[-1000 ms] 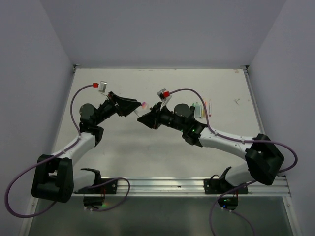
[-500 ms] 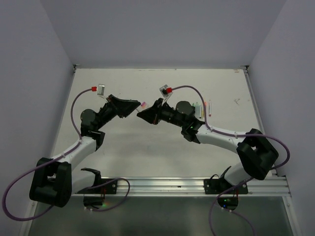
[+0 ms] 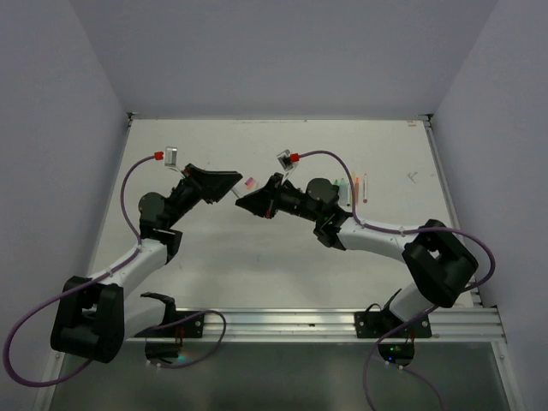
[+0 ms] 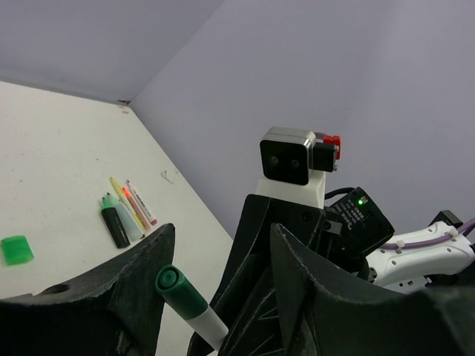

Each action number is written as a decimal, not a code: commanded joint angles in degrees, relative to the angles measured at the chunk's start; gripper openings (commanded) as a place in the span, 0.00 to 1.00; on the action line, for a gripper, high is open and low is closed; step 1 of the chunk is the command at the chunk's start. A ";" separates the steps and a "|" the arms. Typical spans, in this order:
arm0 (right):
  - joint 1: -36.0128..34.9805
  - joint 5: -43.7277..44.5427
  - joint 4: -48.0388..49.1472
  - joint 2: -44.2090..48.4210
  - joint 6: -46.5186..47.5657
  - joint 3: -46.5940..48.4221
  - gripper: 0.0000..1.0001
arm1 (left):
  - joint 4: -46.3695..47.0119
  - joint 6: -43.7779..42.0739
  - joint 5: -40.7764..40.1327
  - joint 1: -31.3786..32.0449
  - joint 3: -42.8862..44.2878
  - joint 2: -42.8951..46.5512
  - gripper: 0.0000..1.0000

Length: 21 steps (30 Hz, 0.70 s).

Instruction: Open the pen caps

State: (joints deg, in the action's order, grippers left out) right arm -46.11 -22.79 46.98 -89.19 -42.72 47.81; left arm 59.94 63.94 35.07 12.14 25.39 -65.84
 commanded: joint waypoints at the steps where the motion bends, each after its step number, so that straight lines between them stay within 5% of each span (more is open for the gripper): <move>1: 0.14 -2.00 3.99 -0.72 -2.19 -0.70 0.00 | 5.53 -0.75 -0.62 0.43 1.24 0.63 0.57; 21: 0.14 -3.93 5.75 -3.10 -2.81 -1.14 0.00 | 6.85 0.92 -0.79 0.43 1.33 1.24 0.25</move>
State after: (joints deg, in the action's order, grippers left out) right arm -46.11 -26.00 52.99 -90.74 -45.45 47.35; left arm 61.67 64.07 33.28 12.12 25.39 -65.84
